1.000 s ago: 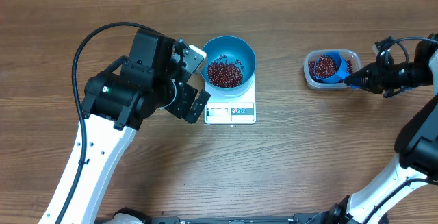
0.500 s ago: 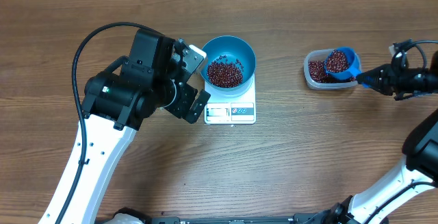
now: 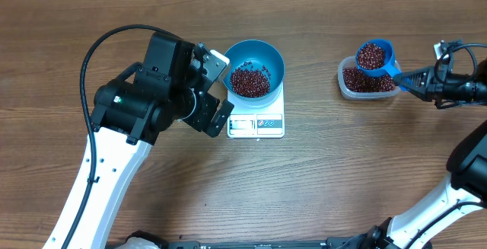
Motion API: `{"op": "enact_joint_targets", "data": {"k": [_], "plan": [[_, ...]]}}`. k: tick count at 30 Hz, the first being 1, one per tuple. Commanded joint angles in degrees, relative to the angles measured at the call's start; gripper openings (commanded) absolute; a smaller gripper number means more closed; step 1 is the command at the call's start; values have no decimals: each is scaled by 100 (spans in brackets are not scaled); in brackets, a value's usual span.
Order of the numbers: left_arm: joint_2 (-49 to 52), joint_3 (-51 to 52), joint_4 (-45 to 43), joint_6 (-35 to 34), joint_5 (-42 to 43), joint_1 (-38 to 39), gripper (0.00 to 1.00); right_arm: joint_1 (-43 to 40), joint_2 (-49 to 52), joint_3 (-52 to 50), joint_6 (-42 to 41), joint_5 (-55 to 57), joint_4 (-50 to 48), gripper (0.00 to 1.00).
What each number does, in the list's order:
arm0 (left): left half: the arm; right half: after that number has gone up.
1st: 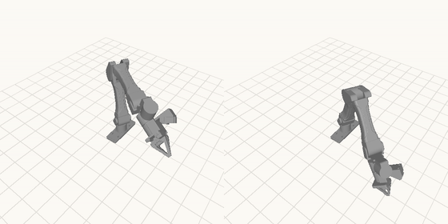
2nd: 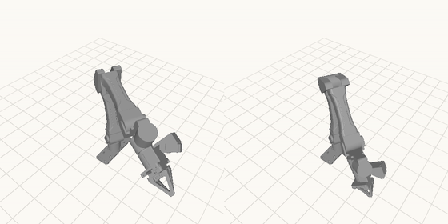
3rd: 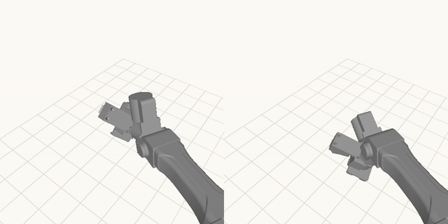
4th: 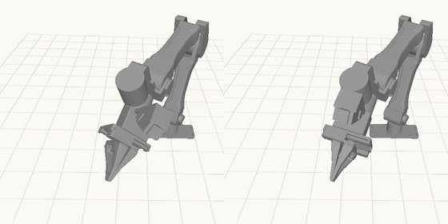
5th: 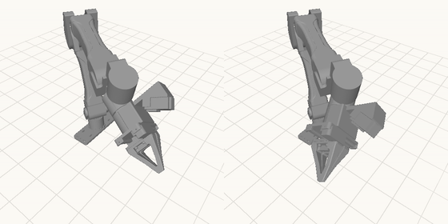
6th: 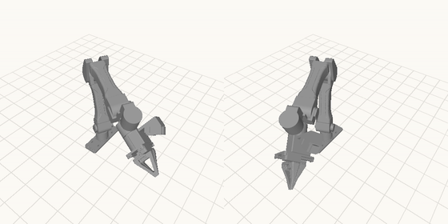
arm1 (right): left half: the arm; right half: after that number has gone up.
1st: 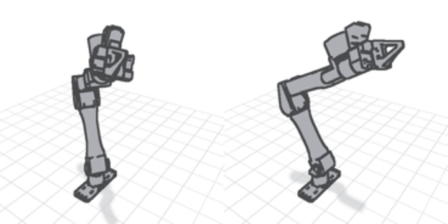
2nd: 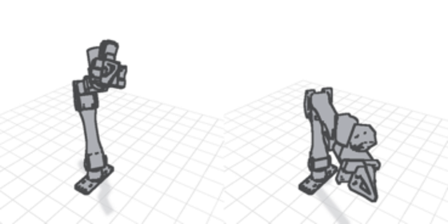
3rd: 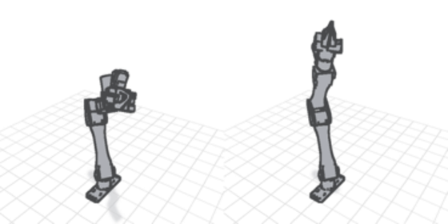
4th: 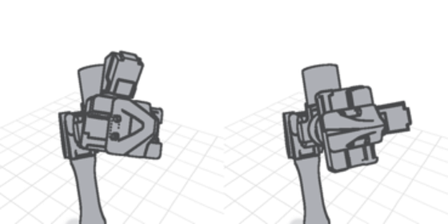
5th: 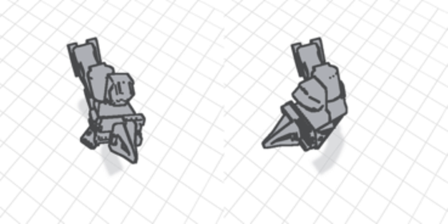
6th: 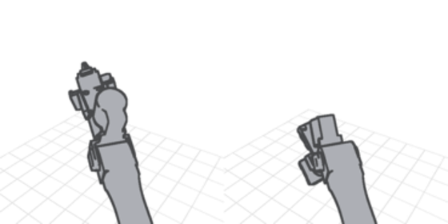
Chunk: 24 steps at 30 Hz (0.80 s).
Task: Scoop item into bowl and weigh 150g on scale
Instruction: 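Dip the scoop into the bean tub and lift more beans, then carry the filled blue scoop left over the teal bowl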
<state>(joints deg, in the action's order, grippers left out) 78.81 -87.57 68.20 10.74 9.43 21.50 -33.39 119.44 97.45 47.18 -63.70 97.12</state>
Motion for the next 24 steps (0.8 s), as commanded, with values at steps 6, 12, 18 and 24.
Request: {"op": "enact_joint_targets", "data": {"k": [6, 12, 18, 24], "plan": [[24, -33, 15, 85, 48, -11, 100, 651, -4, 7, 284, -1099, 2, 4], [26, -33, 17, 85, 46, -11, 99, 1416, -7, 13, 420, -1303, 0, 4], [26, -33, 15, 85, 48, -11, 100, 2277, -7, 22, 588, -1360, -160, 4], [26, -33, 17, 85, 46, -11, 99, 2822, -7, 240, 605, -1349, -564, 4]]}}
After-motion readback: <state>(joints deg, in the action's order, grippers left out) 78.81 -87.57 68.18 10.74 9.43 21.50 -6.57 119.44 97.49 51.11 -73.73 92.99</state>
